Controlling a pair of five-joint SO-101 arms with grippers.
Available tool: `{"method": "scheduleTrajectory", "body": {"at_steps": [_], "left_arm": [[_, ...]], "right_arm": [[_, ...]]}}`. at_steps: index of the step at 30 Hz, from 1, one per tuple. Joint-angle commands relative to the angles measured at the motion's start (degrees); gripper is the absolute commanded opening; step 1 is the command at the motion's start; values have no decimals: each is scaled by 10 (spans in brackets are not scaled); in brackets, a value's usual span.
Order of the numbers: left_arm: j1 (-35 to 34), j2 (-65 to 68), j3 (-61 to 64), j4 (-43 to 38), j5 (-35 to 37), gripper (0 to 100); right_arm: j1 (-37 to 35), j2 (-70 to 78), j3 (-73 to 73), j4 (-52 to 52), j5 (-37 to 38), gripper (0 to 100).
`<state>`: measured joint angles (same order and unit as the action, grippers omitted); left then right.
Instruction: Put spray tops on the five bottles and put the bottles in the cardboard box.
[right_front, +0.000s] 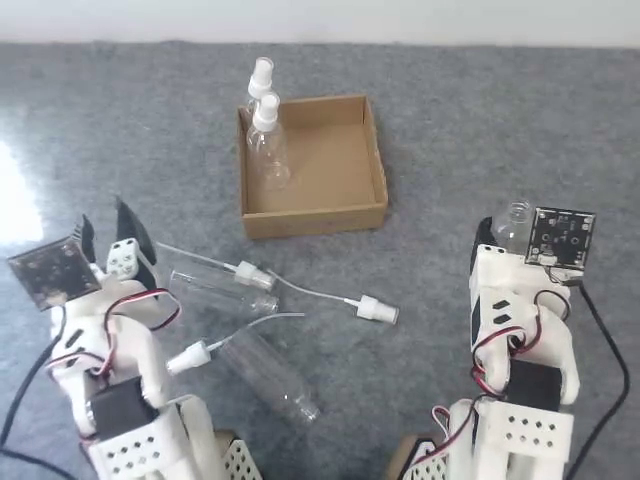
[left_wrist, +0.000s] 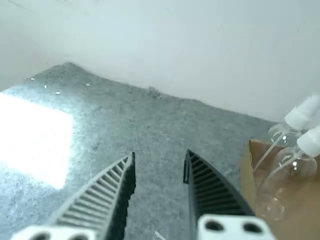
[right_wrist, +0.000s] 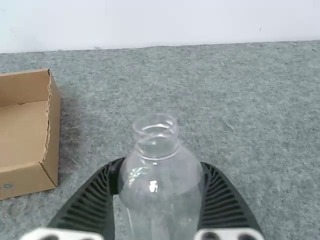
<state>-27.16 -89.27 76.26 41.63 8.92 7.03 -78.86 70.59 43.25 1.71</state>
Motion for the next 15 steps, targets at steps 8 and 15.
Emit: {"method": "scheduleTrajectory", "body": {"at_steps": [8, 15], "left_arm": [[1, -6, -132, 18, -2, 156], [93, -4, -209, 84, -4, 156]], "right_arm": [[36, -20, 4, -29, -5, 49], [44, -21, 22, -58, -6, 49]]}}
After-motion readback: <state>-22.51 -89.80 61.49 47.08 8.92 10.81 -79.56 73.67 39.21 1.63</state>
